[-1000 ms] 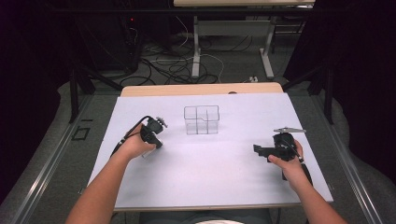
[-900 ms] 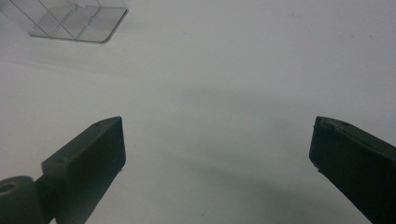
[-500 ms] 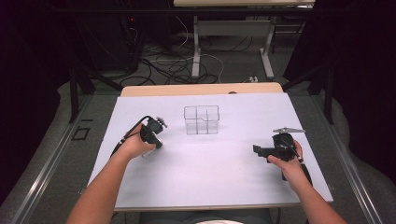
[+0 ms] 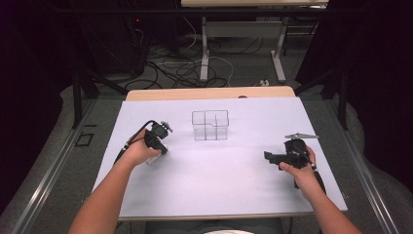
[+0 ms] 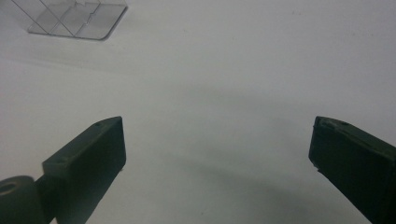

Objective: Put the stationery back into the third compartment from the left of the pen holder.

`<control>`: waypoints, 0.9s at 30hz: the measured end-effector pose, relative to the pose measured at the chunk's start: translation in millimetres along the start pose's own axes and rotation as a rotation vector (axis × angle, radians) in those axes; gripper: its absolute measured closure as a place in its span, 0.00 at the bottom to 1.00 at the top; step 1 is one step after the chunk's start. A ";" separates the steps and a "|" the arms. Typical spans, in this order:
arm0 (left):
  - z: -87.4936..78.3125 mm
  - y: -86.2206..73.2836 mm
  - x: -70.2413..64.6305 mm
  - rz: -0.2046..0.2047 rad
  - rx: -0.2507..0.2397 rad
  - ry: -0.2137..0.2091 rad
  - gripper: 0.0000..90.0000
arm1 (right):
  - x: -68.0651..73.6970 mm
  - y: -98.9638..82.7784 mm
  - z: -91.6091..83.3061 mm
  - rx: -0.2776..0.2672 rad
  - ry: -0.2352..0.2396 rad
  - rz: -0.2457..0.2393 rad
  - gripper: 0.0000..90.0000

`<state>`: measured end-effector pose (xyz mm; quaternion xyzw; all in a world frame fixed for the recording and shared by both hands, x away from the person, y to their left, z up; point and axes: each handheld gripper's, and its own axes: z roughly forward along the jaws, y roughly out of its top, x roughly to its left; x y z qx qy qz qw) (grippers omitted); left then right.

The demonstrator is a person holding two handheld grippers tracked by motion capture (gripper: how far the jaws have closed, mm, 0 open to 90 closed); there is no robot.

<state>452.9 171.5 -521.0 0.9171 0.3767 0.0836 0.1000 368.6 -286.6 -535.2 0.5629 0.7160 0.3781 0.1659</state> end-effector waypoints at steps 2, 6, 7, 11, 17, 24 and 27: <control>-2.9 -0.8 1.2 -0.026 -0.012 -0.003 0.75 | -0.2 0.0 0.1 0.000 -0.001 0.000 0.04; -10.2 -2.2 4.0 -0.082 -0.042 -0.012 0.75 | 0.3 0.1 -0.1 0.000 0.000 0.000 0.04; -12.8 -2.7 4.8 -0.092 -0.055 -0.011 0.75 | 0.3 0.1 -0.1 0.000 -0.001 0.001 0.04; -20.3 -3.7 7.0 -0.127 -0.107 -0.022 0.74 | 0.0 0.1 0.0 0.001 -0.002 0.000 0.04; -27.8 -2.5 7.2 -0.139 -0.146 -0.036 0.75 | 0.1 0.2 0.1 0.000 -0.002 0.000 0.04; -36.6 1.2 2.2 -0.140 -0.242 -0.049 0.74 | -0.2 0.1 0.1 0.001 -0.003 -0.002 0.04; -41.1 3.6 -0.4 -0.143 -0.303 -0.053 0.74 | -0.1 0.2 0.0 0.000 -0.002 -0.002 0.04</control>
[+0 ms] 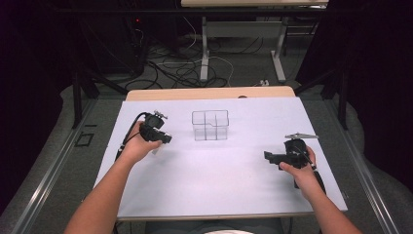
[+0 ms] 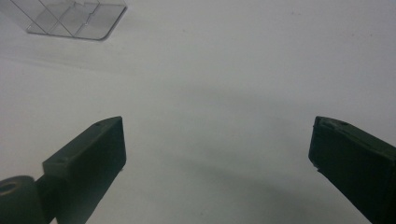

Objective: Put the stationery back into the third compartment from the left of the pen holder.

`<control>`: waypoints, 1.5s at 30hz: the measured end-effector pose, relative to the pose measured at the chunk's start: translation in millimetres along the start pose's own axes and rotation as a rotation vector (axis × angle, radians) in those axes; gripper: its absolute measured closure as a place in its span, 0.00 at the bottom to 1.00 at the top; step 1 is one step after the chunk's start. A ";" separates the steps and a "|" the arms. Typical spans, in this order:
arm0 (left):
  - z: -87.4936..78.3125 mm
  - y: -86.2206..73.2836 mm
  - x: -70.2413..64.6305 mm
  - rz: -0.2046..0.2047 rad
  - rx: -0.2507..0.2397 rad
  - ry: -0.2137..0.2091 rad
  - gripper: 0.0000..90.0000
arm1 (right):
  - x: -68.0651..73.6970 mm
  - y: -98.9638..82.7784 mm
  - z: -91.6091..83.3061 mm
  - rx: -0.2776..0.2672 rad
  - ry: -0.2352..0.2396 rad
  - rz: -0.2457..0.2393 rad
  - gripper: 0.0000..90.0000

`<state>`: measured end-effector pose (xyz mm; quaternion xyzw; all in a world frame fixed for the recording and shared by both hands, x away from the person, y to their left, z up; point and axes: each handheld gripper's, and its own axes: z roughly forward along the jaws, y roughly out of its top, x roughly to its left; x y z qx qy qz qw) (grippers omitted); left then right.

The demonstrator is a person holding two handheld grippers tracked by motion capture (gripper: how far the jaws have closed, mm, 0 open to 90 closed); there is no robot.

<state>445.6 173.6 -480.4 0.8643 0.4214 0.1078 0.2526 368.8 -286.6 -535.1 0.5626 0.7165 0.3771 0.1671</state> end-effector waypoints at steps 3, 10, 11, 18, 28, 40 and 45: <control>-3.7 2.9 -3.5 -0.002 -0.051 -0.017 0.74 | -0.2 0.1 -0.2 -0.001 0.000 0.002 0.04; -10.0 8.5 -14.0 0.000 -0.159 -0.046 0.74 | -0.3 0.0 -0.3 -0.001 0.001 0.001 0.04; -10.9 9.5 -15.0 0.001 -0.177 -0.050 0.74 | -0.2 0.1 -0.2 0.000 0.001 0.000 0.04; -18.4 17.0 -22.6 -0.015 -0.291 -0.066 0.74 | -0.1 0.2 -0.3 -0.001 0.001 0.001 0.04; -20.9 26.4 -33.3 -0.049 -0.448 -0.060 0.74 | 0.9 0.2 -0.6 0.001 0.001 0.004 0.04; -19.6 40.2 -46.2 -0.078 -0.553 -0.080 0.74 | 0.6 0.5 -1.0 -0.003 0.002 0.002 0.04; -16.7 47.3 -53.2 -0.072 -0.578 -0.084 0.74 | 0.6 0.8 -1.4 -0.006 0.005 0.003 0.04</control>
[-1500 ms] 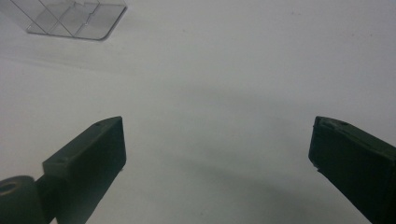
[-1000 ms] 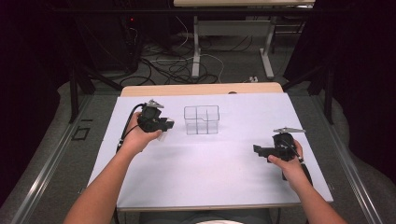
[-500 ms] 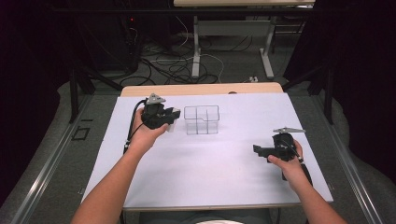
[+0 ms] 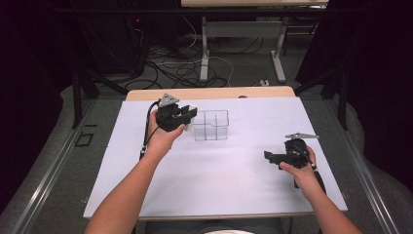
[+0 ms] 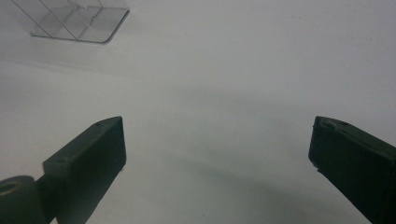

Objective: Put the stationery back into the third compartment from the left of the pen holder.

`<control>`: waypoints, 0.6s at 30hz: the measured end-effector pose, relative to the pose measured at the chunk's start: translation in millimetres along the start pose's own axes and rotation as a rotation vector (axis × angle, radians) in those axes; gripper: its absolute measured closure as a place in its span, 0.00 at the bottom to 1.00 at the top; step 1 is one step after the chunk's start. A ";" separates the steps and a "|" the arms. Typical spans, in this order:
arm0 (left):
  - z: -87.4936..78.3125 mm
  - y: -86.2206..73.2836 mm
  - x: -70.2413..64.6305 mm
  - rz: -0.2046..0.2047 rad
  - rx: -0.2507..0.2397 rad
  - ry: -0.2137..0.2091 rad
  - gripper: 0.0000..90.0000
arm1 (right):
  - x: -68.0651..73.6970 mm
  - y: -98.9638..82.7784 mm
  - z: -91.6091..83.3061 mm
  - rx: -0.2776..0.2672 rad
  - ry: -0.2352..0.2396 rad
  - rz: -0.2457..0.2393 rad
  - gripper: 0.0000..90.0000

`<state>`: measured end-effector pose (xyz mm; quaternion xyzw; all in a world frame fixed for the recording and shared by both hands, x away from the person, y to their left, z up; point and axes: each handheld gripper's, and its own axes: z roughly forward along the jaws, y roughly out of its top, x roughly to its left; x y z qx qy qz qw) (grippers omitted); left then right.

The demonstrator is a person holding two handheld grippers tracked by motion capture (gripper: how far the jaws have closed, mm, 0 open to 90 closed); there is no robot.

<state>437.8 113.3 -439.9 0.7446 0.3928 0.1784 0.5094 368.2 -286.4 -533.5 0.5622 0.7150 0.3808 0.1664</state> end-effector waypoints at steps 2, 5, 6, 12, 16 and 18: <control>2.4 1.3 -2.7 0.001 -0.001 -0.005 0.74 | -0.1 0.1 0.1 -0.001 -0.001 0.001 0.04; 6.2 2.6 -7.4 0.003 -0.008 -0.014 0.74 | 0.1 0.1 -0.2 -0.003 0.001 0.002 0.04; 7.3 3.1 -9.2 0.003 -0.008 -0.015 0.74 | -0.1 0.2 0.1 -0.007 0.000 -0.003 0.04; 13.7 5.0 -17.9 0.002 -0.036 -0.029 0.74 | 1.9 0.9 -0.4 -0.011 -0.001 -0.007 0.04; 17.1 5.3 -21.8 -0.005 -0.055 -0.042 0.74 | 2.7 1.1 0.0 -0.016 -0.002 -0.010 0.05; 18.3 5.3 -24.2 0.001 -0.059 -0.045 0.74 | 3.7 1.6 -0.3 -0.021 -0.004 -0.010 0.05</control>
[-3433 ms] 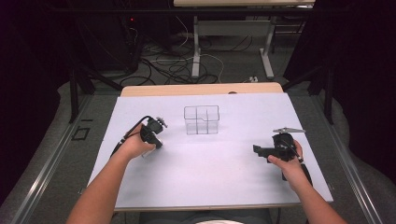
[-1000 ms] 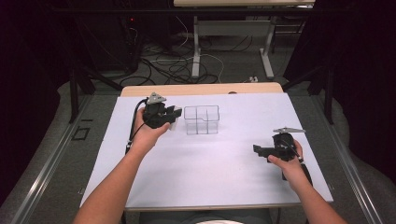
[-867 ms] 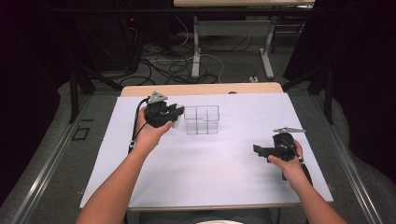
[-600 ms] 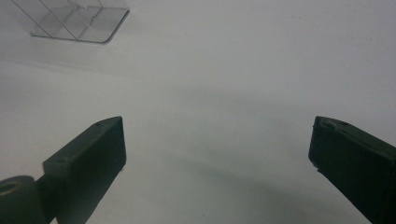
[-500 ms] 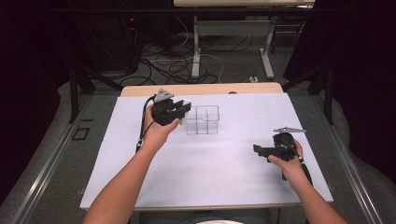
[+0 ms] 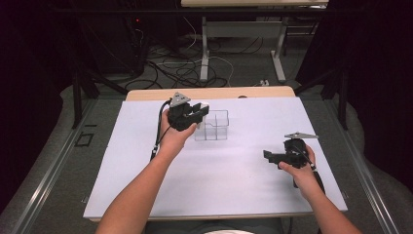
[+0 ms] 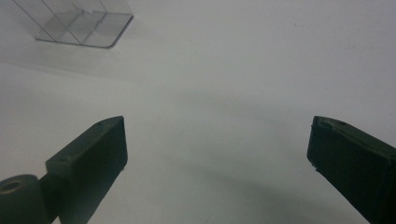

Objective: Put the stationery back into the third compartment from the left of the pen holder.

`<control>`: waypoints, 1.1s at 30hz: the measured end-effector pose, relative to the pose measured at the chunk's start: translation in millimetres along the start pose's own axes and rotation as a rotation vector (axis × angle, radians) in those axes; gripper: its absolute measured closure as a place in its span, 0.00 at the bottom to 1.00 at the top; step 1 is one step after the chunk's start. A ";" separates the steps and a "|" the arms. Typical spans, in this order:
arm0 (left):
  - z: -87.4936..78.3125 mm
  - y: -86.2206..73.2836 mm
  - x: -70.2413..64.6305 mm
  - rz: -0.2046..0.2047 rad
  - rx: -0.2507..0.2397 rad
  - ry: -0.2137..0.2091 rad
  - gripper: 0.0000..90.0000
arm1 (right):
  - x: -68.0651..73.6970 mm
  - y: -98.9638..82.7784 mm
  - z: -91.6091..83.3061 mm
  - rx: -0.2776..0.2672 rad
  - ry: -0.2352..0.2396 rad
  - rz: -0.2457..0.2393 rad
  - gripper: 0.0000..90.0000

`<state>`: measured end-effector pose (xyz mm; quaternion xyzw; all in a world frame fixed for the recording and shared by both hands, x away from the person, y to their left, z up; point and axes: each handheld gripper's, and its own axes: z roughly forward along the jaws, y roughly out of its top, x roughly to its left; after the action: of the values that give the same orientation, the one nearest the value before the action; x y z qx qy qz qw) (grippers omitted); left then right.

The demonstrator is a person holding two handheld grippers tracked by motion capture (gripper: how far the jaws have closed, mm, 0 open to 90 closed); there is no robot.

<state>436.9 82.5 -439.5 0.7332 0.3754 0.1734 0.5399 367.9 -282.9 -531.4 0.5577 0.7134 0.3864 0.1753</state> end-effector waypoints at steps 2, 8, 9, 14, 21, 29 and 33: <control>1.7 -0.3 -1.8 -0.001 -0.009 -0.002 0.74 | 0.9 0.4 -0.2 -0.004 0.004 -0.003 0.06; 10.1 -1.6 -5.2 -0.011 -0.031 -0.004 0.74 | 4.5 1.2 0.7 -0.006 0.013 -0.014 0.06; 11.7 -2.0 -6.5 -0.016 -0.039 -0.004 0.74 | 4.8 1.2 1.0 -0.006 0.013 -0.016 0.06; 15.8 -2.9 -11.0 -0.008 -0.046 -0.009 0.74 | 5.7 1.5 0.4 -0.016 0.013 -0.023 0.08; 19.3 -6.0 -18.8 -0.026 -0.057 -0.027 0.74 | 25.0 11.6 -11.4 -0.136 0.104 -0.068 0.19; 22.9 -6.9 -23.3 -0.034 -0.062 -0.047 0.74 | 50.9 27.1 -7.8 -0.173 0.221 -0.101 0.42; 23.3 -7.3 -25.5 -0.046 -0.061 -0.054 0.74 | 67.4 37.2 -3.5 -0.176 0.249 -0.115 0.45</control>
<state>432.8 49.3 -450.7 0.7121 0.3716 0.1525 0.5758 368.8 -218.5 -489.3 0.4463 0.7238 0.5027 0.1554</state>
